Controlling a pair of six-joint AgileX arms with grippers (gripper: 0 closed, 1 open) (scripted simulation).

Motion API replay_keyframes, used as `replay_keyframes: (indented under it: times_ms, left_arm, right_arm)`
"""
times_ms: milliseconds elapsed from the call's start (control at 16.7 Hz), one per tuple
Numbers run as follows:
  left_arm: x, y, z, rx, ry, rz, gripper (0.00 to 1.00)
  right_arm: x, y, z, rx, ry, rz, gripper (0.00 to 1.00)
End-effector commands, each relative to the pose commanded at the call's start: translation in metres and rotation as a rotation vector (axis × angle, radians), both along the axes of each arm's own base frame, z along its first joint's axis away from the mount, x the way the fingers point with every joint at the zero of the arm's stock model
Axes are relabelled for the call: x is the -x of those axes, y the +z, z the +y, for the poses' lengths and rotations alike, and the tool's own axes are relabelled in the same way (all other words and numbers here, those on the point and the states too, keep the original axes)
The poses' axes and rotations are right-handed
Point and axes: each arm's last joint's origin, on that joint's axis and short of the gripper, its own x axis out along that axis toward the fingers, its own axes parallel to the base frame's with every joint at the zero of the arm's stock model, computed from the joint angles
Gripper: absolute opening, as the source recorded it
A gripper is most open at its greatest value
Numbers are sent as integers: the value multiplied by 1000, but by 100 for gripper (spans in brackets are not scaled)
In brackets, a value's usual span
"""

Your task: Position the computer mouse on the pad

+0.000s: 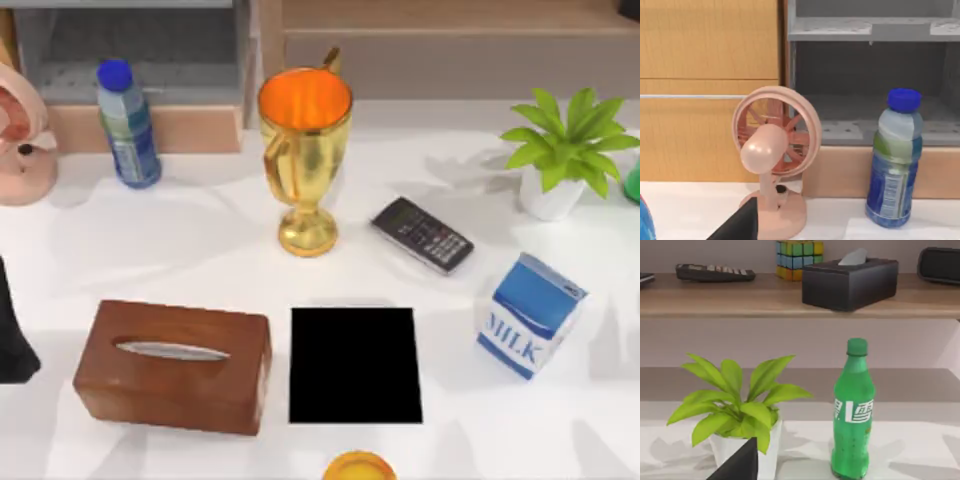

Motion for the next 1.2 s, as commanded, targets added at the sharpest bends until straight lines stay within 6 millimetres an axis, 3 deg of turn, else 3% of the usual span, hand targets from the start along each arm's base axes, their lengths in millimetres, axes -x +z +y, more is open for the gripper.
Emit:
replay_keyframes:
  times_ms: [240,600,840,1200]
  left_arm:
    - [0,0,0,0,0,0,100]
    - [0,0,0,0,0,0,100]
    - [0,0,0,0,0,0,100]
    - [0,0,0,0,0,0,100]
  right_arm:
    - [0,6,0,10,3,25,100]
    - [-17,54,-1,95,8,316,100]
    - [-64,75,-3,165,42,696,100]
    - [-151,66,-9,232,152,1231,100]
